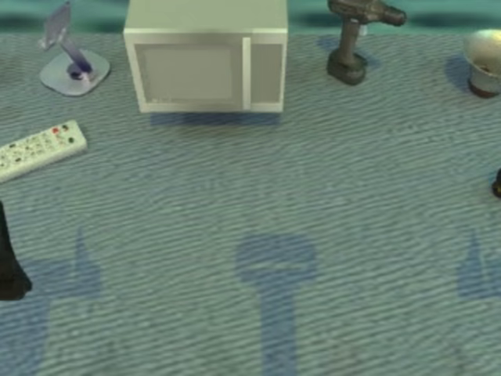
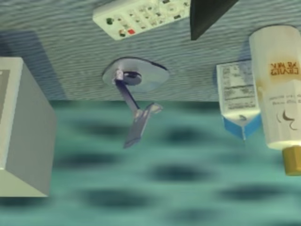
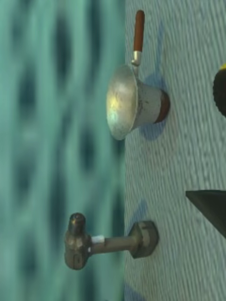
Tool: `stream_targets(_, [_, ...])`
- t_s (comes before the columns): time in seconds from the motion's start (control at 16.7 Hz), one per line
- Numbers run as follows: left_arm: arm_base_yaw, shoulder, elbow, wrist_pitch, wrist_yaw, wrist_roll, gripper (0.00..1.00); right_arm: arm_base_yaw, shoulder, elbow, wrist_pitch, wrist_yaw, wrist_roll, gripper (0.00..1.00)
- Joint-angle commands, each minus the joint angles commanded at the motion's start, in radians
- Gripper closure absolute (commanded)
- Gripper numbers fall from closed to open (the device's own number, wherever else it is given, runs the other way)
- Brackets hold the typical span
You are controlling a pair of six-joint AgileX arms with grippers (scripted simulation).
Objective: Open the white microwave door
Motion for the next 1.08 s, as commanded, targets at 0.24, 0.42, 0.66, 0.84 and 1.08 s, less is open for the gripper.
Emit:
stream_targets(0.24, [-0.013, 0.031, 0.029, -0.016, -0.008, -0.008, 0.00, 0.000, 0.000, 0.000, 0.000, 0.000, 0.000, 0.00])
stream_targets(0.42, [-0.062, 0.157, 0.146, -0.072, -0.038, -0.042, 0.00, 0.000, 0.000, 0.000, 0.000, 0.000, 0.000, 0.00])
stream_targets(0.66, [-0.166, 0.468, 0.423, -0.179, -0.102, -0.125, 0.00, 0.000, 0.000, 0.000, 0.000, 0.000, 0.000, 0.00])
stream_targets(0.84, [-0.258, 0.779, 0.691, -0.262, -0.158, -0.208, 0.00, 0.000, 0.000, 0.000, 0.000, 0.000, 0.000, 0.00])
stream_targets(1.08, [-0.385, 1.230, 1.072, -0.365, -0.233, -0.326, 0.00, 0.000, 0.000, 0.000, 0.000, 0.000, 0.000, 0.00])
